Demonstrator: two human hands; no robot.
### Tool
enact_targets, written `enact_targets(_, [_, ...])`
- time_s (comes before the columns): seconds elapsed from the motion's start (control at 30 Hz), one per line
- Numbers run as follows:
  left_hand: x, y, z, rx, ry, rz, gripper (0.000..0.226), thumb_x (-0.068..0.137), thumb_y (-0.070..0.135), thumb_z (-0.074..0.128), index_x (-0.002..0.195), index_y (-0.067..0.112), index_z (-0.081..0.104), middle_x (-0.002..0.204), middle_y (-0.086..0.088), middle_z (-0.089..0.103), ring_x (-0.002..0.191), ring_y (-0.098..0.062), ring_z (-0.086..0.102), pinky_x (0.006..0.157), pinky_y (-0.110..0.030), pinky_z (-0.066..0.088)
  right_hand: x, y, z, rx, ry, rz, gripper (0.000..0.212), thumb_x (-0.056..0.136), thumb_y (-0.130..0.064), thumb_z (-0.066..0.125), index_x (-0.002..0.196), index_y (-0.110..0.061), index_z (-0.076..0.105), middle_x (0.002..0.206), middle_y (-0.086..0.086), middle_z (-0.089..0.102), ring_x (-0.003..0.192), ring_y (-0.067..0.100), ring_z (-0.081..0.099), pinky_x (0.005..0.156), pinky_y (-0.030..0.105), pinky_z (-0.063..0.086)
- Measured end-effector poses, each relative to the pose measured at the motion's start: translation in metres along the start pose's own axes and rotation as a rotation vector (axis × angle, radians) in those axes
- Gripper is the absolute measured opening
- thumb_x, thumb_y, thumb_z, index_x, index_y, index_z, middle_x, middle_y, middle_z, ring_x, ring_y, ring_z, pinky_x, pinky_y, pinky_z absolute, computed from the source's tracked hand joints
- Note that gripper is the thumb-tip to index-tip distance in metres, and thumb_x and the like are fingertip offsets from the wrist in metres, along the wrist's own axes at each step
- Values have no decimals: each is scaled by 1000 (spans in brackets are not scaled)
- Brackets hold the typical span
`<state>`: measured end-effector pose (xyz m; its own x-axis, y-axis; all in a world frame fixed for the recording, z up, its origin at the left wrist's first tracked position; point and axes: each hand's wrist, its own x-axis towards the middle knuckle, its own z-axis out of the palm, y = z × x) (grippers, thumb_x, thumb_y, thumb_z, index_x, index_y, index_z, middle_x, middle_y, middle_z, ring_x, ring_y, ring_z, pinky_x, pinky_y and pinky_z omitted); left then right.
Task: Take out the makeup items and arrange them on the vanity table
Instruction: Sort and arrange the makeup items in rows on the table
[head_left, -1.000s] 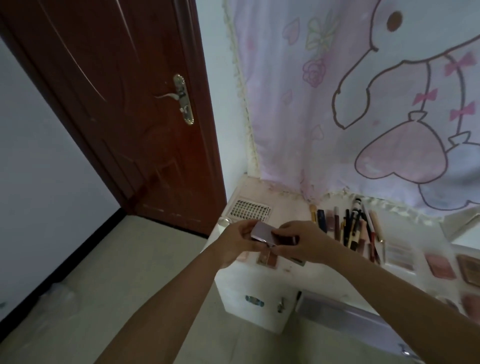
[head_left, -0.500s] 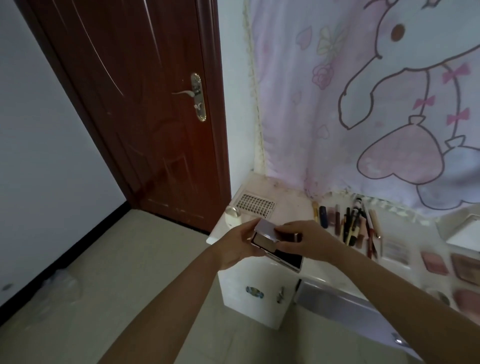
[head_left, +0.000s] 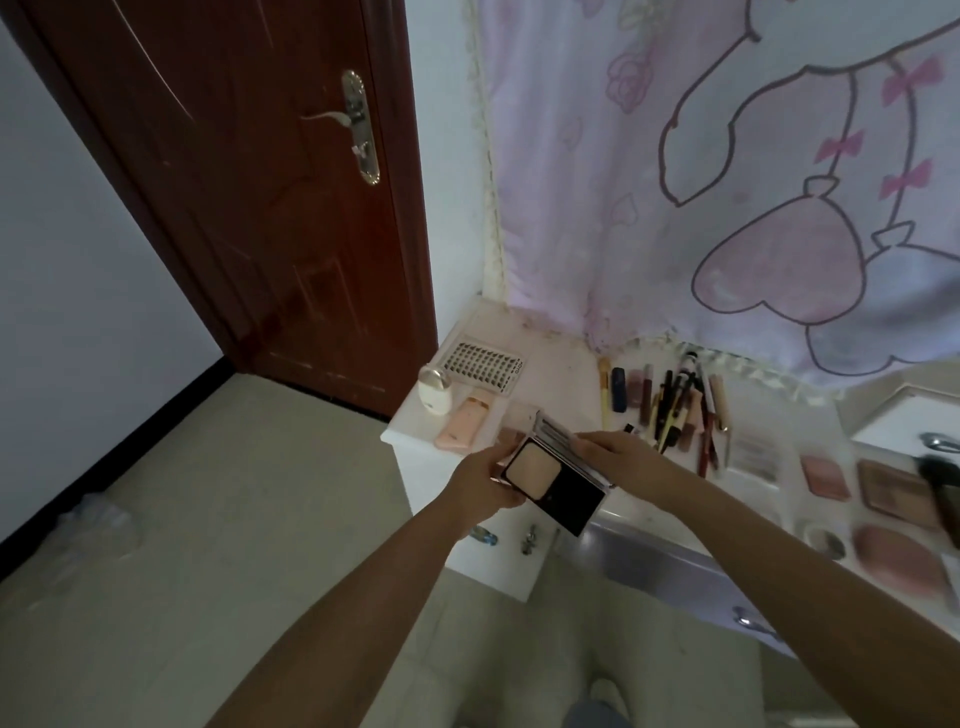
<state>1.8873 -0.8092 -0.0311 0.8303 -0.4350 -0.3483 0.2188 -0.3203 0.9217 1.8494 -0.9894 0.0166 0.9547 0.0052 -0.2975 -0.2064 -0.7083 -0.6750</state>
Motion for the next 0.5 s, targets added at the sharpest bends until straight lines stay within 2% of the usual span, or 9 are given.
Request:
enact_targets(0.1, [11,-7,20,-37,-2,-99,63,75,-15,61,131,9,46,96,-6,58,77,-11,56,56,-7,45,13,20,-5,-188,-42,24,43,99,-32,28,110,-5,60,96,16,63,83,23,55,60,23,37])
enact_targets(0.2, [24,-15,41,-38,16,-201,63,75,-16,58,131,8,46,102,-14,59,74,-12,56,49,-9,44,27,44,-12,-292,-59,30,44,99,-29,28,99,2,60,85,16,58,76,17,50,57,27,30])
enact_targets(0.33, [43,-24,72,69,118,-240,60,73,-8,63,130,6,50,117,-18,62,98,-26,60,80,-31,49,48,73,-19,-342,-55,21,33,99,-21,31,90,-2,57,80,9,57,75,17,49,49,23,26])
enact_targets(0.4, [53,-25,84,142,192,-271,56,74,-1,64,128,7,52,120,-15,61,110,-27,57,96,-34,46,61,82,-20,-352,-70,10,29,99,-18,31,89,-6,55,85,14,61,77,22,53,52,25,28])
enact_targets(0.5, [68,-25,92,172,287,-332,52,76,3,64,126,8,52,119,-12,63,111,-24,57,97,-31,45,80,92,-21,-311,-83,6,33,98,-17,33,100,5,57,99,23,63,87,29,59,71,29,39])
